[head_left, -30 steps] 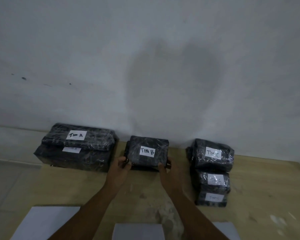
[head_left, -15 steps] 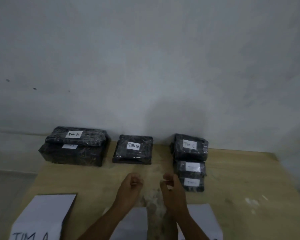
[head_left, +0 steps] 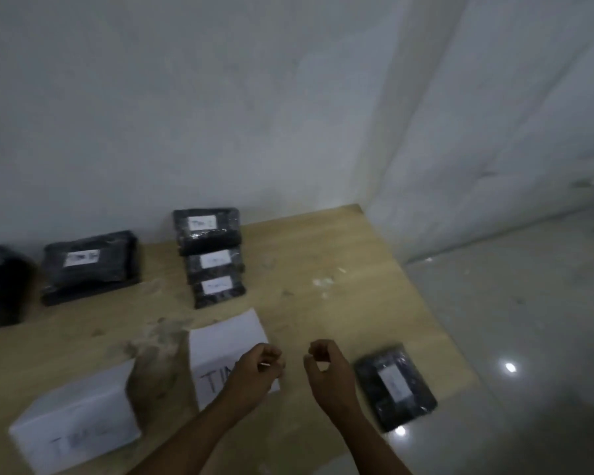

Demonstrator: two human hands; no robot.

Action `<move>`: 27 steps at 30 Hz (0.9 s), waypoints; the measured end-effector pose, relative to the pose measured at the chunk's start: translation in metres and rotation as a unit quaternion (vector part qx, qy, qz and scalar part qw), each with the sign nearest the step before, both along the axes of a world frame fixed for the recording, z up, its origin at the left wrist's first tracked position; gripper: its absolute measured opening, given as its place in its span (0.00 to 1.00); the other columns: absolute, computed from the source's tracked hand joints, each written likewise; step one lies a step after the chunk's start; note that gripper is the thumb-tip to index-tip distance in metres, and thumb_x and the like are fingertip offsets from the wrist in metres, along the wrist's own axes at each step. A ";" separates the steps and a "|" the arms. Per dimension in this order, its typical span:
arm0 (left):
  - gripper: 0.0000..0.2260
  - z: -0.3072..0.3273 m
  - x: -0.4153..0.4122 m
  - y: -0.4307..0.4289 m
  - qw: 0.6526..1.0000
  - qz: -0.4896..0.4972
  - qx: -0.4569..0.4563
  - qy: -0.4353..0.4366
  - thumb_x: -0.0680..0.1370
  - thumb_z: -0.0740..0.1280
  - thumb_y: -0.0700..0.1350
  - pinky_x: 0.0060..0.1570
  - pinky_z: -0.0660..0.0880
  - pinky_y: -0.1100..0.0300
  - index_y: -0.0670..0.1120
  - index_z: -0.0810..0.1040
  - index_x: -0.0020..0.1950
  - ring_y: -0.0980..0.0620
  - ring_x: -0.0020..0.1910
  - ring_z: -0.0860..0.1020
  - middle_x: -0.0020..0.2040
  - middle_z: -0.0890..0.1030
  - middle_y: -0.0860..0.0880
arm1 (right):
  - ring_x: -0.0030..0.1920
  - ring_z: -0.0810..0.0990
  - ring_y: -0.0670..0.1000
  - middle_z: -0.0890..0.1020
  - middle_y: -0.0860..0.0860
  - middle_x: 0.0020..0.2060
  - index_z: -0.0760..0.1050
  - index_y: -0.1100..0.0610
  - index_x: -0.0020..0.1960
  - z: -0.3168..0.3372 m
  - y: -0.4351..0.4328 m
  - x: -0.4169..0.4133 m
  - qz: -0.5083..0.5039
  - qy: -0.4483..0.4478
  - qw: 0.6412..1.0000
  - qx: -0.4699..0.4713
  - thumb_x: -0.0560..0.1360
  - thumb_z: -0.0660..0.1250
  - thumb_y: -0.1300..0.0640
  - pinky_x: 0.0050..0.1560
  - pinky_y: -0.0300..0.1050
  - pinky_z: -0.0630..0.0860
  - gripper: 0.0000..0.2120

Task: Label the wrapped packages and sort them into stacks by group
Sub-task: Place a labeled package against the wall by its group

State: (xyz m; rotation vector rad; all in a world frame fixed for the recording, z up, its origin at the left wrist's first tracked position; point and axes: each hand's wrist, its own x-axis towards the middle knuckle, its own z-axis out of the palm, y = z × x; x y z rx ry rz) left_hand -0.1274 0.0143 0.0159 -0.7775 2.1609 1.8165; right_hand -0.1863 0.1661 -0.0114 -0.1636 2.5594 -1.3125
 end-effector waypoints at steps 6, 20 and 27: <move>0.06 -0.010 -0.020 0.082 0.998 -0.044 0.032 -0.040 0.79 0.65 0.46 0.42 0.76 0.58 0.46 0.76 0.53 0.51 0.48 0.81 0.51 0.81 0.47 | 0.58 0.73 0.57 0.77 0.54 0.52 0.74 0.55 0.54 -0.036 0.109 -0.009 -0.106 -0.011 0.983 0.150 0.72 0.70 0.55 0.55 0.49 0.70 0.12; 0.03 -0.021 -0.034 0.137 0.996 -0.053 0.032 -0.068 0.79 0.65 0.44 0.41 0.75 0.56 0.46 0.76 0.51 0.45 0.50 0.80 0.52 0.80 0.44 | 0.72 0.55 0.57 0.60 0.53 0.72 0.59 0.50 0.72 -0.059 0.182 -0.025 -0.153 -0.046 0.951 0.266 0.63 0.74 0.40 0.68 0.61 0.59 0.44; 0.03 -0.021 -0.037 0.138 0.996 -0.050 0.030 -0.072 0.79 0.65 0.43 0.42 0.75 0.55 0.46 0.76 0.52 0.46 0.50 0.80 0.52 0.80 0.44 | 0.70 0.54 0.59 0.60 0.55 0.71 0.53 0.53 0.75 -0.061 0.190 -0.033 -0.166 -0.071 0.969 0.169 0.61 0.79 0.44 0.65 0.61 0.66 0.52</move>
